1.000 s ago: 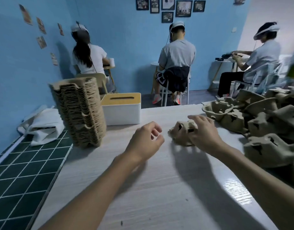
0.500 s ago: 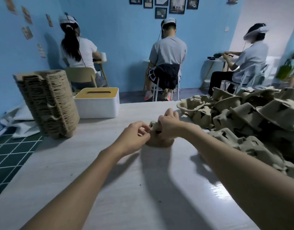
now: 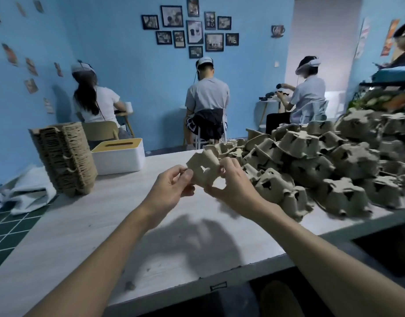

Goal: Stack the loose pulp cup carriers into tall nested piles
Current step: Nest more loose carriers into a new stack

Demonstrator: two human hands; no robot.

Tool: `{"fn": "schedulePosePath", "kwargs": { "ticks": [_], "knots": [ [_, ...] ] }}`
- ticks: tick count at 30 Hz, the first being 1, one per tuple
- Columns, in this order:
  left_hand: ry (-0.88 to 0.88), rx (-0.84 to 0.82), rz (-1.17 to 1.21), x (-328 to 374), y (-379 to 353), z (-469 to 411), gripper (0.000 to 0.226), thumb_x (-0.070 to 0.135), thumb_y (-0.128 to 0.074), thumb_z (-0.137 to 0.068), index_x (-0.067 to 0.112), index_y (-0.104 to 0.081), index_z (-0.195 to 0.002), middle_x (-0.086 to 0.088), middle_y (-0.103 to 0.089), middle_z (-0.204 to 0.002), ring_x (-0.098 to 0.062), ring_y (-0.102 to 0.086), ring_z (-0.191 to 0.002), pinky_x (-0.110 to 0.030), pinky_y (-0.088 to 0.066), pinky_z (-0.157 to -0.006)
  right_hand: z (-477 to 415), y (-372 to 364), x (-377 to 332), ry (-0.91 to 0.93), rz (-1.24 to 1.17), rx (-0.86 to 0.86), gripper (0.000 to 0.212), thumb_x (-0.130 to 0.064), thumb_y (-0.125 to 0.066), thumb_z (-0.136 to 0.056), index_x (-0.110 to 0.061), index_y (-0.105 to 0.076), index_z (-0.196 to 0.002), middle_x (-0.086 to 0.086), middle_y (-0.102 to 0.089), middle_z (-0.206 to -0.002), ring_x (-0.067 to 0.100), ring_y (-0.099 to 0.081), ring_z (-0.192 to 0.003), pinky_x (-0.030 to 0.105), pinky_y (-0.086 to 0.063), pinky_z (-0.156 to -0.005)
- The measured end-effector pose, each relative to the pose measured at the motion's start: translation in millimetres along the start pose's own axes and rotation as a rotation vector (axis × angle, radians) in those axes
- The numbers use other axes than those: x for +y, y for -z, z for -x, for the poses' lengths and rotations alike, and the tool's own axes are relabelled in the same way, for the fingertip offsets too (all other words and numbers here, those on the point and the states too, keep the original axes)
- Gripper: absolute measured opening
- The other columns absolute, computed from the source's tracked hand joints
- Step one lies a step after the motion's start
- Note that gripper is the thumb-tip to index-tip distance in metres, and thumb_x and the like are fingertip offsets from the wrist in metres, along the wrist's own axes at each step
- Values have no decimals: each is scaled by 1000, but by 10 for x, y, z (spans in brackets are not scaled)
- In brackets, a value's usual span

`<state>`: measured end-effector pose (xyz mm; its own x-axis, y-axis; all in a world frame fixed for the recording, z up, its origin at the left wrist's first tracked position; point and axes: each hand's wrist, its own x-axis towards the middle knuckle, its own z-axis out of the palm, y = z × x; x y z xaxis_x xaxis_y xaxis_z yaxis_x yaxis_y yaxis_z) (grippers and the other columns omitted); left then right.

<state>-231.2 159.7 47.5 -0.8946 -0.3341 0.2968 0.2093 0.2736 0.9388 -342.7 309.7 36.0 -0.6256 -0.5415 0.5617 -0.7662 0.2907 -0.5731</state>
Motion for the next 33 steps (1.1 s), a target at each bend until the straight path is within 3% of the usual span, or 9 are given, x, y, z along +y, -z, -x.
{"fn": "schedulePosePath", "kwargs": {
  "ticks": [3,6,9,11,14,17,21,27,33],
  "knots": [
    [-71,72,-200,-129,33,-103,13,17,-57,-101,13,-64,-91,-17,-68,-91,-17,-58,-78,-43,-54,-85,-13,253,123,-27,298,-31,54,-30,-74,-83,-16,-46,-127,4,-52,-124,23,-49,-110,40,-41,-95],
    [-104,93,-395,-321,86,-182,18,10,-65,-94,25,-63,-84,-1,-62,-84,-17,-57,-76,-32,-47,-75,41,457,154,-70,523,64,36,-36,-64,-88,-20,-53,-118,1,-58,-112,23,-51,-105,37,-40,-88],
    [-120,147,-453,-447,85,-228,22,7,-70,-90,28,-64,-85,7,-59,-93,-14,-59,-86,-23,-46,-80,238,462,142,-224,311,149,24,-30,-65,-91,-18,-54,-109,-6,-59,-80,13,-56,-76,29,-39,-64],
    [-131,162,-450,-509,80,-280,19,6,-71,-89,23,-66,-88,9,-58,-96,-14,-59,-90,-27,-47,-85,369,339,161,-266,187,171,24,-27,-70,-90,-19,-55,-108,-9,-64,-73,7,-59,-69,28,-50,-63],
    [-125,147,-433,-559,83,-360,25,4,-71,-89,29,-64,-86,9,-58,-97,-17,-60,-92,-29,-48,-87,452,134,217,-318,79,168,29,-25,-71,-89,-23,-56,-114,1,-73,-85,19,-68,-80,43,-57,-75],
    [-147,135,-416,-577,115,-402,31,2,-70,-89,32,-63,-85,8,-60,-100,-12,-60,-94,-23,-46,-87,391,30,277,-345,60,219,32,-25,-69,-90,-25,-56,-120,4,-73,-95,22,-67,-86,44,-56,-79],
    [-154,141,-388,-659,157,-403,17,11,-71,-90,27,-66,-89,5,-61,-104,0,-60,-94,-11,-44,-84,286,-96,358,-385,49,269,14,-26,-66,-92,-20,-64,-104,2,-66,-98,22,-65,-82,45,-55,-79],
    [-182,74,-460,-755,171,-357,24,6,-72,-88,30,-66,-91,10,-60,-108,6,-56,-100,-8,-43,-89,127,-256,420,-183,47,389,11,-8,-67,-88,-17,-63,-84,-9,-61,-80,18,-61,-67,37,-51,-62],
    [-190,54,-501,-782,200,-333,38,12,-75,-86,38,-56,-106,20,-56,-113,12,-53,-105,-3,-40,-87,-102,-349,452,36,57,487,34,1,-66,-88,-24,-46,-99,-7,-60,-75,7,-47,-63,20,-36,-57]
  ]
}}
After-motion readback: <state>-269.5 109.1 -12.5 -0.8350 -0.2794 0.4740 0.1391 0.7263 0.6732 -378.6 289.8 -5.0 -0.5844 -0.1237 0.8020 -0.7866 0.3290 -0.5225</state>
